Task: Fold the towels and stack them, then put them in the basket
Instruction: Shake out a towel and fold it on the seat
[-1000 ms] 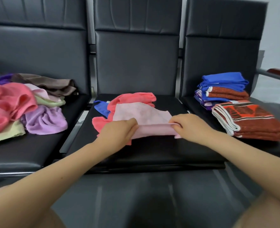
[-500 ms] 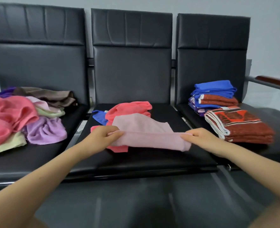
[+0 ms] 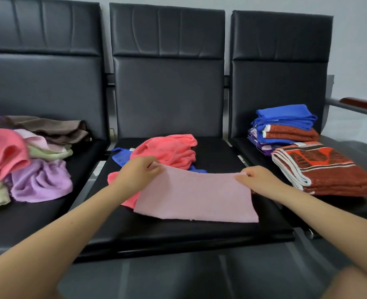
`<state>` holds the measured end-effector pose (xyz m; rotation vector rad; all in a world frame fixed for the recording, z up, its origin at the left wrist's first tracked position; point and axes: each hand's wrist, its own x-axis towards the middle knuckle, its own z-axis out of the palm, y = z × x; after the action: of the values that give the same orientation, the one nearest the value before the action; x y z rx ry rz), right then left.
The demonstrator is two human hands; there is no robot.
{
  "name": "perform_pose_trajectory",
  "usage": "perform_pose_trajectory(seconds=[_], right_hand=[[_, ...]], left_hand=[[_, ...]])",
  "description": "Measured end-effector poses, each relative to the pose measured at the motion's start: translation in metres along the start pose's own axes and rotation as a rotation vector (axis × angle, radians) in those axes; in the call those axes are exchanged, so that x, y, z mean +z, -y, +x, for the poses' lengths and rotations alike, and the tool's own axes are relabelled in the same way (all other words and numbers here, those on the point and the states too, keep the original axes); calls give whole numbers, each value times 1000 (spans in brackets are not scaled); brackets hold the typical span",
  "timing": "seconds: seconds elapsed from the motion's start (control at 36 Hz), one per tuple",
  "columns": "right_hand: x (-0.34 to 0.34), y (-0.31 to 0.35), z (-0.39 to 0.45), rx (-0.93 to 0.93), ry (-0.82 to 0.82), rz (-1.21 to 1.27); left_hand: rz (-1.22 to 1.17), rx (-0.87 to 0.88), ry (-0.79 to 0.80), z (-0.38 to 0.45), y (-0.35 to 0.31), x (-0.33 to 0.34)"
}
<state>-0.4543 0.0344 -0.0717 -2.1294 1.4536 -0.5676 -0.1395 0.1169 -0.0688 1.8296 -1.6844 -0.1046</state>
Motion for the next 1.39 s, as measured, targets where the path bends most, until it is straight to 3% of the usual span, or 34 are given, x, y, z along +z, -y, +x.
perform_pose_trajectory(seconds=[0.14, 0.39, 0.58, 0.72, 0.81, 0.89, 1.0, 1.17, 1.28, 1.39], right_hand=[[10, -7, 20, 76, -14, -199], [17, -9, 31, 134, 9, -251], [13, 0, 17, 189, -48, -215], [8, 7, 0, 296, 69, -296], [11, 9, -9, 309, 140, -144], [15, 15, -14, 326, 109, 89], [14, 30, -14, 449, -5, 532], [25, 75, -3, 464, -62, 921], [50, 114, 8, 390, -9, 967], [81, 146, 16, 339, 113, 823]], left_hand=[[84, -2, -33, 24, 9, 19], [165, 17, 110, 35, 22, 32], [47, -51, -19, 26, 23, 10], [103, -228, 181, 13, 18, -7], [187, -252, 322, -1, 11, -4], [187, -249, 343, -12, 9, 4], [-121, -378, 262, -12, 12, 1], [-466, -514, 217, -16, 14, -8], [-507, -560, 180, -17, 21, -12], [-513, -581, 152, -20, 31, -16]])
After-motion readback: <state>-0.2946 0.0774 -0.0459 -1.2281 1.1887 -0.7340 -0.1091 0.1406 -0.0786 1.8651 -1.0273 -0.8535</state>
